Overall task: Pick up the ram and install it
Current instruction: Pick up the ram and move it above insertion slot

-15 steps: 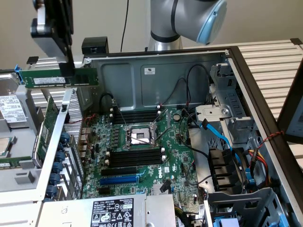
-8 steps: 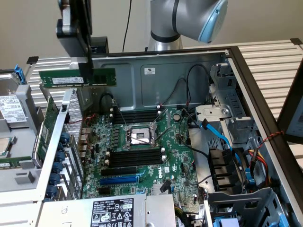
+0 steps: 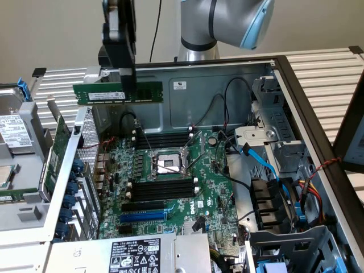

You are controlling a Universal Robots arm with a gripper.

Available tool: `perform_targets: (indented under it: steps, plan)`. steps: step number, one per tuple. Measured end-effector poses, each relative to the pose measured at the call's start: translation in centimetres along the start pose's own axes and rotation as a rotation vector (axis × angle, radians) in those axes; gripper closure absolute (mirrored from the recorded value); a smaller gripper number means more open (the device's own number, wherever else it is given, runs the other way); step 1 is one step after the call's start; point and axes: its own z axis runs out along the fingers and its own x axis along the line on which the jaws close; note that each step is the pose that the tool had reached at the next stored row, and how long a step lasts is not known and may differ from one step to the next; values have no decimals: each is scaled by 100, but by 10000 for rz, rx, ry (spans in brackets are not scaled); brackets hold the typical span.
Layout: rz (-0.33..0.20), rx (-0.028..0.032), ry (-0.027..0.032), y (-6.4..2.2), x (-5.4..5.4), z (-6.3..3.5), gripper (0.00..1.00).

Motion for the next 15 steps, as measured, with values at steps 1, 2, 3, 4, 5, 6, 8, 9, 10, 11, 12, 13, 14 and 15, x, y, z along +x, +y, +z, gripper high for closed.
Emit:
perform_targets:
  steps: [1, 2, 3, 4, 5, 6, 8, 9, 10, 11, 12, 13, 14, 15]
  plan:
    - [0, 0, 0, -36, -25, 9, 88]
    - [0, 0, 1, -70, -54, 18, 88]
    - [0, 0, 1, -103, -83, 26, 88]
    - [1, 1, -1, -133, -114, 35, 88]
    - [1, 0, 0, -161, -147, 43, 88]
    - [0, 0, 0, -188, -179, 51, 88]
    - [1, -1, 1, -237, -248, 67, 88]
    - [2, 0, -1, -261, -290, 78, 88]
    - [1, 0, -1, -279, -328, 88, 88]
    - [1, 1, 0, -299, -365, 98, 88]
    - [0, -1, 1, -318, -390, 109, 88]
    - [1, 0, -1, -328, -406, 124, 88]
    - [0, 1, -1, -333, -412, 137, 88]
    - [0, 1, -2, -335, -413, 148, 88]
